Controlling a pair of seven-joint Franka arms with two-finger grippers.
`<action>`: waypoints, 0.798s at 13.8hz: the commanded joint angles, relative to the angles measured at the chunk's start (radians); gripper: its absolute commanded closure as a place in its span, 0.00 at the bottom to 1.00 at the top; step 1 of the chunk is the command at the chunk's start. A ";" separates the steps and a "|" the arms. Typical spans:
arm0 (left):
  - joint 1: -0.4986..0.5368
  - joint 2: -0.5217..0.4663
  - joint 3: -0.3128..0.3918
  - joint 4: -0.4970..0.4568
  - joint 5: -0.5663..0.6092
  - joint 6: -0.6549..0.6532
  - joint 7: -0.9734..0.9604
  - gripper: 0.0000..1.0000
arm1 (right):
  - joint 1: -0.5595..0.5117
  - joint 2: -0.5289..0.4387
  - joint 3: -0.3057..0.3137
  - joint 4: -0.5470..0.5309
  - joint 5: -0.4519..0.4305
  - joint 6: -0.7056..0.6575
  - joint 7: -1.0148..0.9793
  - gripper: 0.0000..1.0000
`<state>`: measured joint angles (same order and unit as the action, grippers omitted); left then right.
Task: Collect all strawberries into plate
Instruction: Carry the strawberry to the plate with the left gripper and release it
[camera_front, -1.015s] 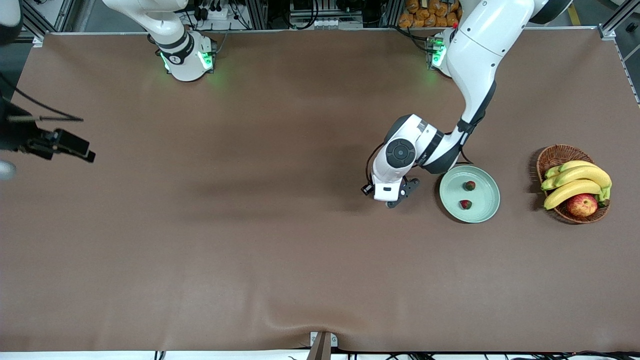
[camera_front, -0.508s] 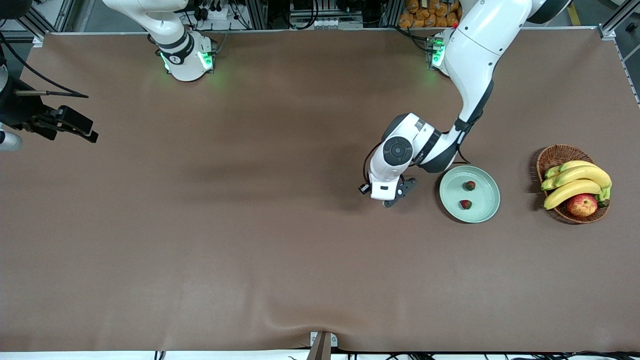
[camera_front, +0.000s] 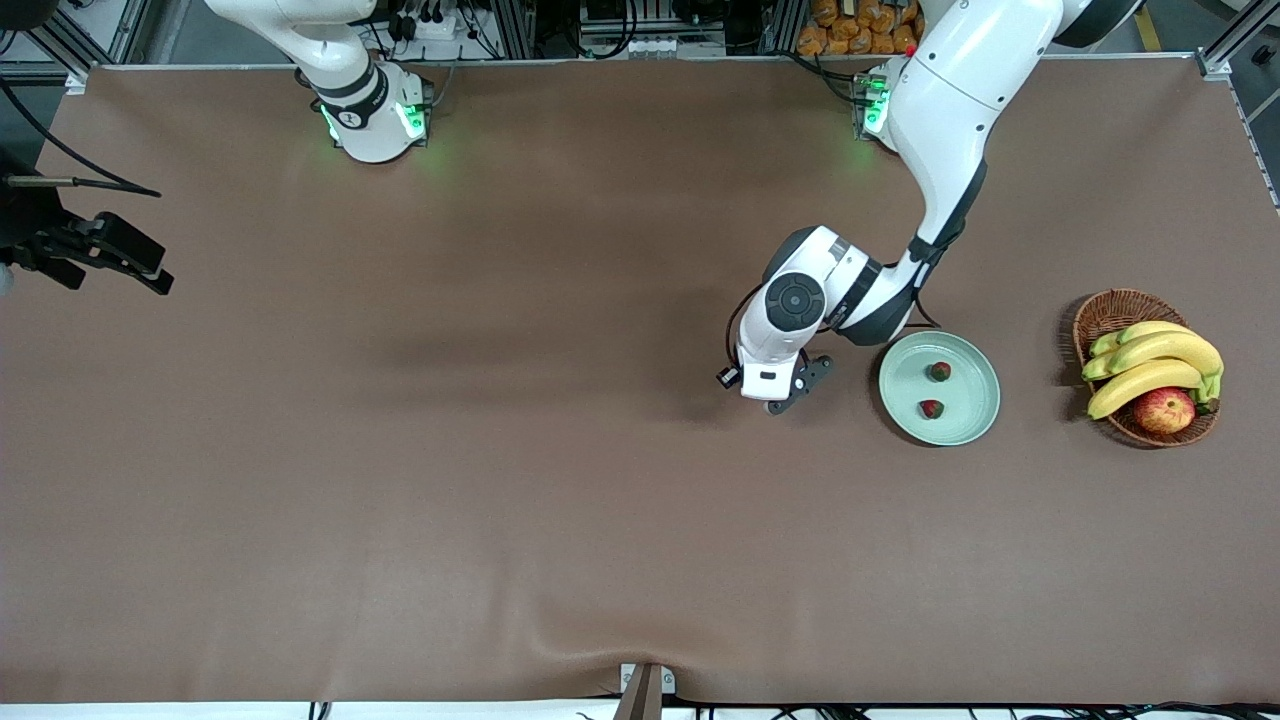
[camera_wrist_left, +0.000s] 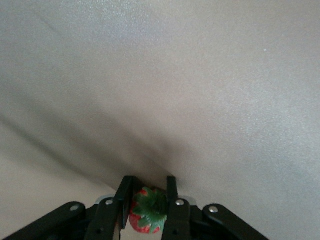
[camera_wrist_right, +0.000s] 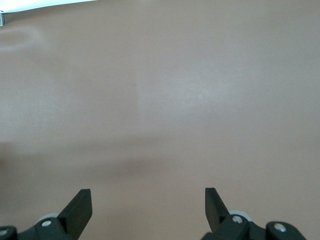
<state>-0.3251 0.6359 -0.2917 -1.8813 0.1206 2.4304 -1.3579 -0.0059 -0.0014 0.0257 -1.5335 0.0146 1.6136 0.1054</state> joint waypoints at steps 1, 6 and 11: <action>0.001 0.010 0.006 0.001 0.004 -0.002 -0.006 1.00 | -0.012 0.015 0.007 0.029 -0.031 0.002 -0.048 0.00; 0.086 -0.065 0.006 0.001 0.004 -0.031 0.052 1.00 | -0.026 0.018 0.007 0.019 -0.018 -0.001 -0.124 0.00; 0.213 -0.125 0.006 0.007 0.004 -0.158 0.242 1.00 | -0.025 0.018 0.007 0.021 -0.018 -0.008 -0.115 0.00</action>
<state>-0.1766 0.5459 -0.2813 -1.8596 0.1208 2.3189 -1.1988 -0.0140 0.0106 0.0192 -1.5292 0.0019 1.6186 -0.0131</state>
